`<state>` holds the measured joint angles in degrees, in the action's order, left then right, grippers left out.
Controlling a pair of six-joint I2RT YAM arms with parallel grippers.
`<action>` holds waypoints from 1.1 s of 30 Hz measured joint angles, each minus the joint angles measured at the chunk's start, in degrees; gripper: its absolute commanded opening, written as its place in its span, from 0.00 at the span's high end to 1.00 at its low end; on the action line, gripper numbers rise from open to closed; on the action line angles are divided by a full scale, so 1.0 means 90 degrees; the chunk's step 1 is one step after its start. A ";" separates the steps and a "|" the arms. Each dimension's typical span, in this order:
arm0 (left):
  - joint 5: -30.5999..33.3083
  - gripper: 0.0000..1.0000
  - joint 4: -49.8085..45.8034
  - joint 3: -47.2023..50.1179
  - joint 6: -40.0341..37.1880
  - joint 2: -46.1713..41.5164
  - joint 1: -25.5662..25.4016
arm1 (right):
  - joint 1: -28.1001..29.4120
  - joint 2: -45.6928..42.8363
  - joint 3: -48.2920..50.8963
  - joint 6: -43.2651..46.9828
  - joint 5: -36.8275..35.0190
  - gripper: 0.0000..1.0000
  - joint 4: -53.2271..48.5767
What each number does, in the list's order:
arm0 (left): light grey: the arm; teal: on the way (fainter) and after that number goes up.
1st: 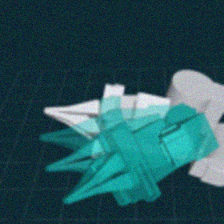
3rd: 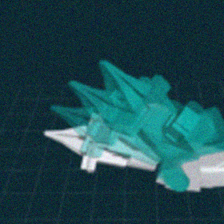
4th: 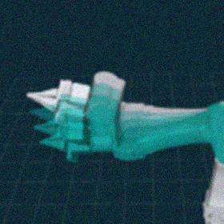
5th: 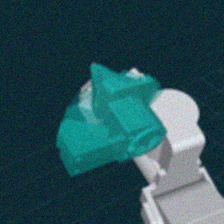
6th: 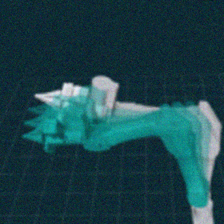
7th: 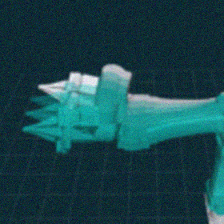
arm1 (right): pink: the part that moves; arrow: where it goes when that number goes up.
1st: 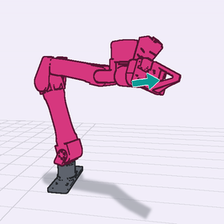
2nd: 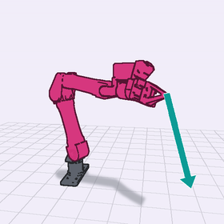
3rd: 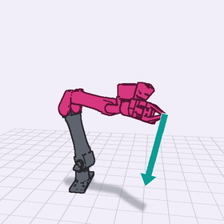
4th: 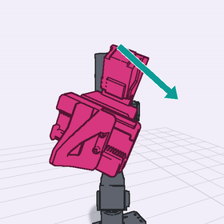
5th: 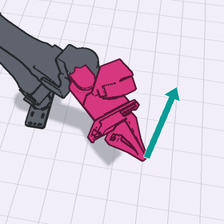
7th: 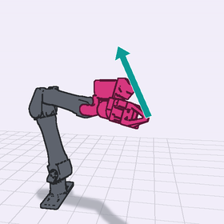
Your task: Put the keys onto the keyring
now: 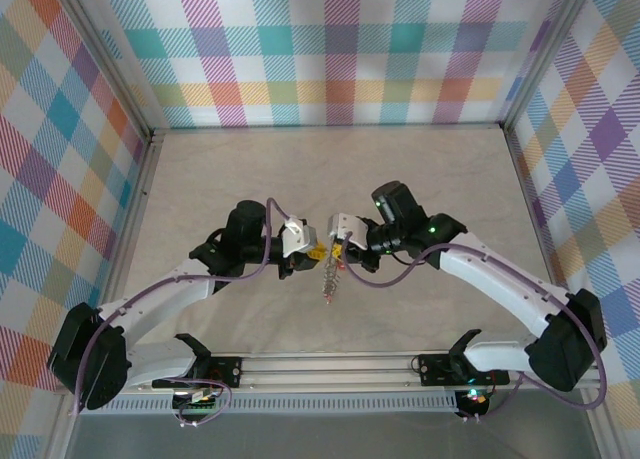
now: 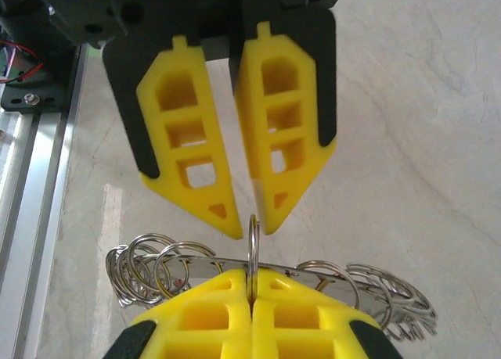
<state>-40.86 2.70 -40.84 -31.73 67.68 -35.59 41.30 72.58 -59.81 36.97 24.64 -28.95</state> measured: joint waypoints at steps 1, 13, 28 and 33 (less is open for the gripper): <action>0.0000 0.83 0.0005 0.0000 0.0024 0.0010 0.0000 | 0.0005 0.0087 -0.0097 0.0015 -0.0032 1.00 -0.0087; -0.0216 0.78 0.0102 0.0010 0.0321 -0.0083 0.0000 | 0.0019 0.0444 -0.0563 0.0449 -0.0182 1.00 -0.1054; -0.0884 0.83 0.0070 -0.0202 0.0432 0.0471 -0.0073 | 0.0204 0.0243 -0.0556 0.0449 -0.0206 1.00 -0.1134; -0.0828 0.83 0.0233 -0.0194 0.0602 0.0308 -0.0097 | 0.0233 0.0189 -0.0539 0.0449 -0.0240 1.00 -0.1134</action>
<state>-48.31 4.80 -42.59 -26.30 70.46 -36.47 43.40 74.28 -64.66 41.01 22.48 -39.16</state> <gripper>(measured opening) 0.171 0.052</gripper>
